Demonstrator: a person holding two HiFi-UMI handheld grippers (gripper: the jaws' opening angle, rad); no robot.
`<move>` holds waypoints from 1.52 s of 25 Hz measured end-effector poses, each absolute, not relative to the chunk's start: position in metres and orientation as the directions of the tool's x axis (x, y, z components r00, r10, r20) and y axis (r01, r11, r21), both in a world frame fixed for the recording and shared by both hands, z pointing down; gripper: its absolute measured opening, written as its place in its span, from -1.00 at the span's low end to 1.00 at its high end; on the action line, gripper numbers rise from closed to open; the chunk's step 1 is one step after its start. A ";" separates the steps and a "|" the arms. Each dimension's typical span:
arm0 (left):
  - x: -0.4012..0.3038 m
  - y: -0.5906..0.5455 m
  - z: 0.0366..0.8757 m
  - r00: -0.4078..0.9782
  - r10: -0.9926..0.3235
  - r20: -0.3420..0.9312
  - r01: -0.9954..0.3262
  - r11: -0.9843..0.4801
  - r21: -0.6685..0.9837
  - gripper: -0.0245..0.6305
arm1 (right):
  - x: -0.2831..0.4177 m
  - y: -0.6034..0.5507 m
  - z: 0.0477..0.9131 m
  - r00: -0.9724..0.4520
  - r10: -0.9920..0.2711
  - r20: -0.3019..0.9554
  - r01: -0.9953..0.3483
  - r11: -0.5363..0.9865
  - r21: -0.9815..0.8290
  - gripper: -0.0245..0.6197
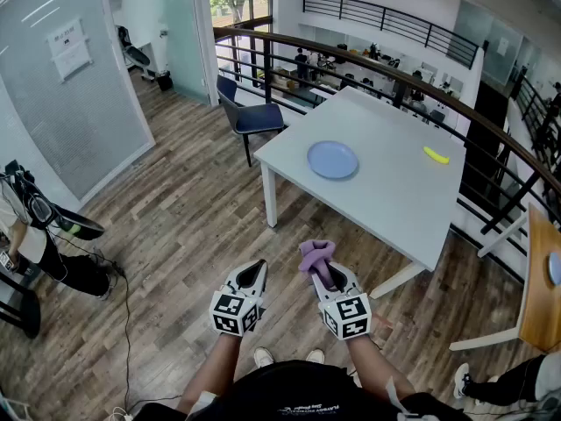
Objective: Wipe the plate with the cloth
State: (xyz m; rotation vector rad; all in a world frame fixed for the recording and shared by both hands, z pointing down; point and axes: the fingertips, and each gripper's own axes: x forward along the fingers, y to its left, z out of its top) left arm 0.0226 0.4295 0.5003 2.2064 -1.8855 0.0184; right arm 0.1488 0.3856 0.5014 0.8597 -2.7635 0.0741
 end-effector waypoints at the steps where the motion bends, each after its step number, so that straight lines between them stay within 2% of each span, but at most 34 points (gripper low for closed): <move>1: 0.023 0.430 0.500 0.169 -0.972 0.165 -0.975 -0.141 0.173 -0.89 | 0.149 0.386 0.501 -0.796 -0.553 0.248 -0.566 0.824 0.023 -0.57; 15: 0.016 0.430 0.506 0.184 -0.966 0.183 -0.970 -0.149 0.192 -0.89 | 0.138 0.387 0.505 -0.799 -0.540 0.265 -0.560 0.829 0.000 -0.57; 38: -0.071 0.462 0.531 0.211 -0.958 0.193 -0.961 -0.167 0.221 -0.89 | 0.052 0.408 0.522 -0.768 -0.574 0.285 -0.602 0.798 -0.015 -0.57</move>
